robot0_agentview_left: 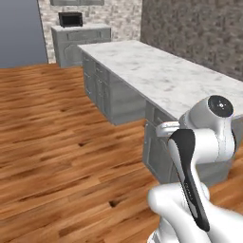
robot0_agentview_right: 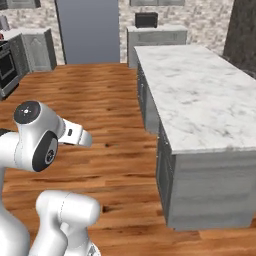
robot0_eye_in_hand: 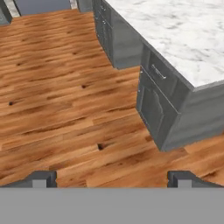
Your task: Four empty soda cans are scattered around the kitchen. Gather all the cans and cluster them next to the stove for recycling.
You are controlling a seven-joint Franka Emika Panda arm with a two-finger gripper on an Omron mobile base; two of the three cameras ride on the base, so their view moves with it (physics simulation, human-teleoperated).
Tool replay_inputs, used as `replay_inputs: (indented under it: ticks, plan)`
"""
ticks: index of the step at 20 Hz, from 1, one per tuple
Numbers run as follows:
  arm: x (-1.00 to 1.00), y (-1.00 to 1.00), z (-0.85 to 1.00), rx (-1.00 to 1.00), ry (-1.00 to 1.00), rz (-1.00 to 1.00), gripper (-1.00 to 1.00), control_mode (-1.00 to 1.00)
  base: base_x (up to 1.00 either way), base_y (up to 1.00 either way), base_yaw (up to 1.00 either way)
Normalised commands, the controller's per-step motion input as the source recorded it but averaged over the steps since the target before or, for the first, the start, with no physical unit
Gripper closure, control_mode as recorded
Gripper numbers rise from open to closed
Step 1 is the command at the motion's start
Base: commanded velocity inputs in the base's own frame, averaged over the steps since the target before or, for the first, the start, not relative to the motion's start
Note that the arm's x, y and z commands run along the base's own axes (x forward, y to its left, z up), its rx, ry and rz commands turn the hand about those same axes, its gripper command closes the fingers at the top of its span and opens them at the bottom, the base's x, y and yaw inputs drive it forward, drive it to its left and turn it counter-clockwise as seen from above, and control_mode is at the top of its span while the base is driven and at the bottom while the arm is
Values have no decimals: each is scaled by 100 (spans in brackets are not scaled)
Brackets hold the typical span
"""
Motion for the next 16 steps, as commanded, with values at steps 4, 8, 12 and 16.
replay_inputs:
  ticks: [4,8,12,16]
  plan:
    - [0,0,0,0,0,0,-100,100,0,-34,45]
    - [0,0,0,0,0,0,-100,100,0,-67,32]
    - [0,0,0,0,0,0,-100,100,0,-98,18]
    - [0,0,0,0,0,0,-100,100,-5,-100,10]
